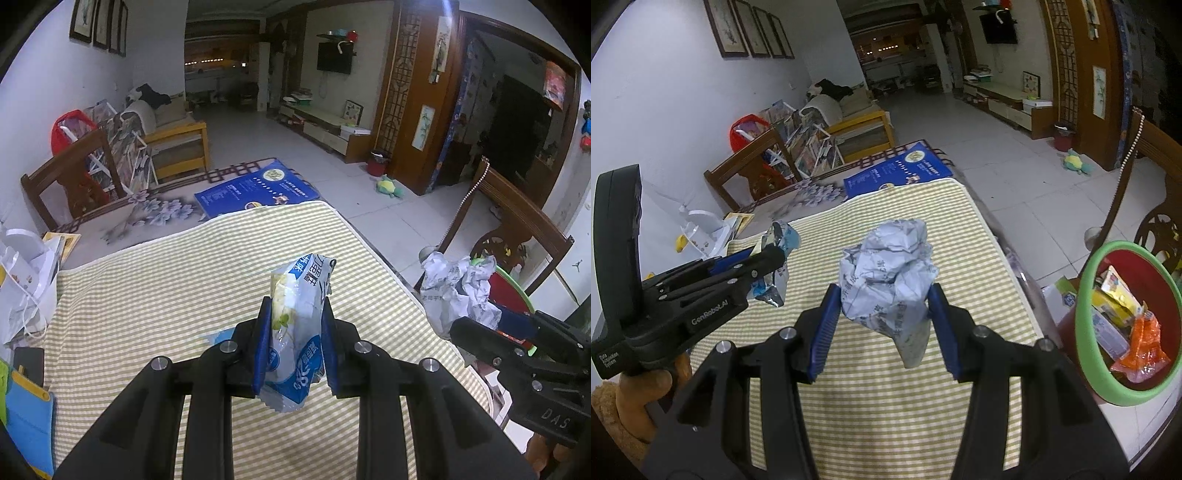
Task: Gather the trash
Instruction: 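Carry the milk carton and paper ball over the red bucket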
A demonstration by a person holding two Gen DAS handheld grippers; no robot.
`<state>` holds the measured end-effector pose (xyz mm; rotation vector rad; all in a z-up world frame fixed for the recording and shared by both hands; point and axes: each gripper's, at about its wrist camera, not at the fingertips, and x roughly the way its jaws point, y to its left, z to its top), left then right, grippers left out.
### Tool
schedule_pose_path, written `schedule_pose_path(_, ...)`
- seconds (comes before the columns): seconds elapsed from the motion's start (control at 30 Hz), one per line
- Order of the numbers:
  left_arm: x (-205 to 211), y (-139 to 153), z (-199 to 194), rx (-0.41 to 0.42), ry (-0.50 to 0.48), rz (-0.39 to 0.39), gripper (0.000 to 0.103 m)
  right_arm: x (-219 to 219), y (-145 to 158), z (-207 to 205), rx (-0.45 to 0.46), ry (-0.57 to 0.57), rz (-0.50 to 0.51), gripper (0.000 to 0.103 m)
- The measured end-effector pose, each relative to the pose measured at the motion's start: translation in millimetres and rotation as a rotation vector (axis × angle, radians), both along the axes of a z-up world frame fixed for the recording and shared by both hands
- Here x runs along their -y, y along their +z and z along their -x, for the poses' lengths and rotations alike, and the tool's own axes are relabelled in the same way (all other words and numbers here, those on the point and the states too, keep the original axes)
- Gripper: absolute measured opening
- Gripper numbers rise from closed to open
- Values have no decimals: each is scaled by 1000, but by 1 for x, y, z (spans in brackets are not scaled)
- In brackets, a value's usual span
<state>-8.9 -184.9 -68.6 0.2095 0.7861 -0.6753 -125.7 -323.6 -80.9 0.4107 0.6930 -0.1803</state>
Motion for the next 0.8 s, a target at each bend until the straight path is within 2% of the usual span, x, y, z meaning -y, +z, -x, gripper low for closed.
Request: schedule_pose_path(0.8, 66, -3, 20, 0, -88, -24, 22, 57, -6, 29, -19, -99, -12, 48)
